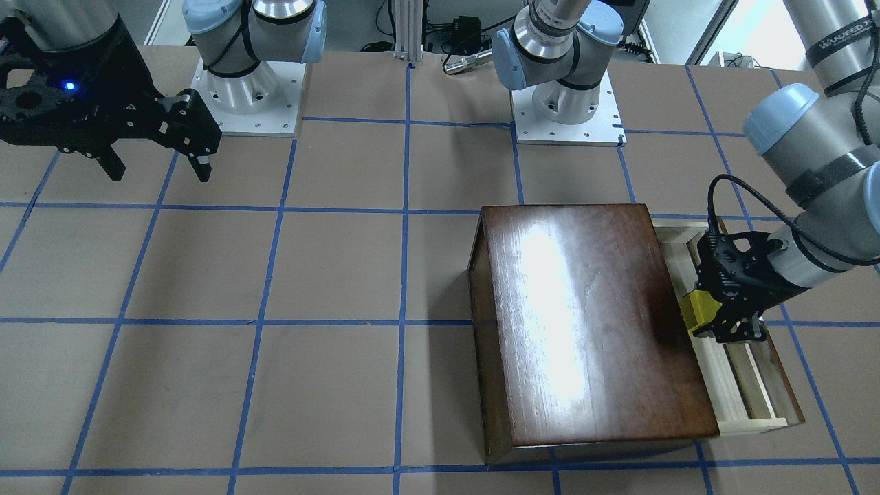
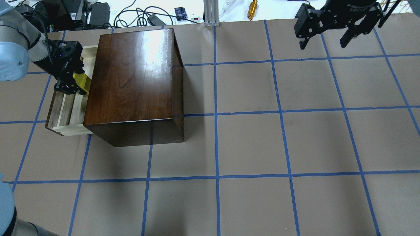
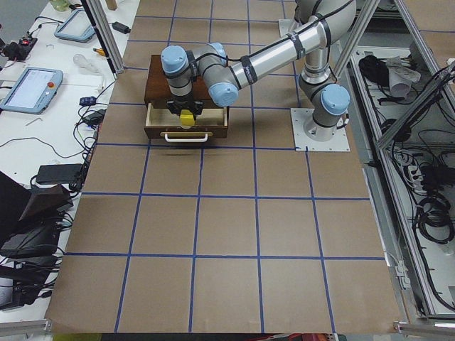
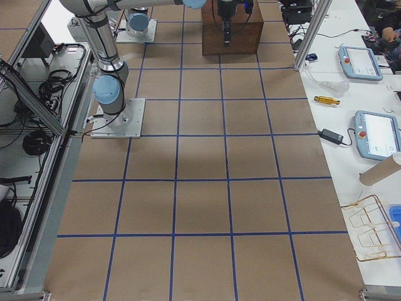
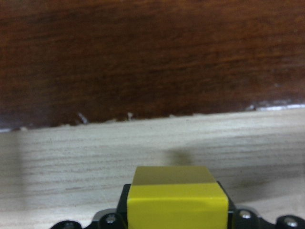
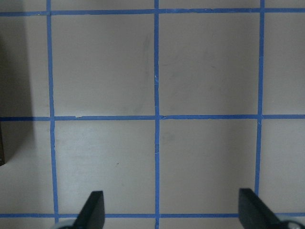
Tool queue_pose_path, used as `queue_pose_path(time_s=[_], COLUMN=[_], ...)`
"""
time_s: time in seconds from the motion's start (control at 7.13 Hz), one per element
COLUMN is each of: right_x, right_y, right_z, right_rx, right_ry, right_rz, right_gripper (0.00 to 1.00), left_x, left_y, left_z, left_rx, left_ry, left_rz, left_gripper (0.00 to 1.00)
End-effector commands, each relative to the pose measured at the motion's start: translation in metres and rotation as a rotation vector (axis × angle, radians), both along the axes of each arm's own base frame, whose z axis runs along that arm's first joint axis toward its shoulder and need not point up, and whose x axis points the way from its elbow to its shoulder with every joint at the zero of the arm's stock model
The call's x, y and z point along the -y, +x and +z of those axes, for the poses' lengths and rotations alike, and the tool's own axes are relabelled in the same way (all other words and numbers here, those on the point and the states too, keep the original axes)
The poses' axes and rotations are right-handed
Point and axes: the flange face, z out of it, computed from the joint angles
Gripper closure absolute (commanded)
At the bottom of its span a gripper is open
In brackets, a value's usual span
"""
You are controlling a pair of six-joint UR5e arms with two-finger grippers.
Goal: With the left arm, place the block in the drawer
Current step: 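Lower the cube into the drawer and open the left gripper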
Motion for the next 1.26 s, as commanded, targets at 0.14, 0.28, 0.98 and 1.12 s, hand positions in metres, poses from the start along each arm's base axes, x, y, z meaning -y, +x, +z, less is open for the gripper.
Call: queue_pose_path(time_s=[0.14, 0.28, 0.98, 1.12], right_x=[0.000, 0.000, 0.000, 0.000], right_y=[0.000, 0.000, 0.001, 0.000], right_z=[0.000, 0.000, 0.000, 0.000], right_rx=[0.001, -0.001, 0.001, -0.001], right_ry=[0.001, 0.001, -0.001, 0.001], right_rz=[0.001, -0.001, 0.001, -0.001], right_gripper=[0.00, 0.00, 0.00, 0.00], left_x=[-0.001, -0.001, -0.021, -0.028], left_y=[0.004, 0.004, -0.015, -0.042], left_z=[-0.004, -0.002, 0.102, 0.121], left_rx=[0.001, 0.005, 0.026, 0.029], left_ry=[-0.021, -0.025, 0.005, -0.007], left_rz=[0.006, 0.008, 0.215, 0.267], left_gripper=[0.27, 0.12, 0.05, 0.05])
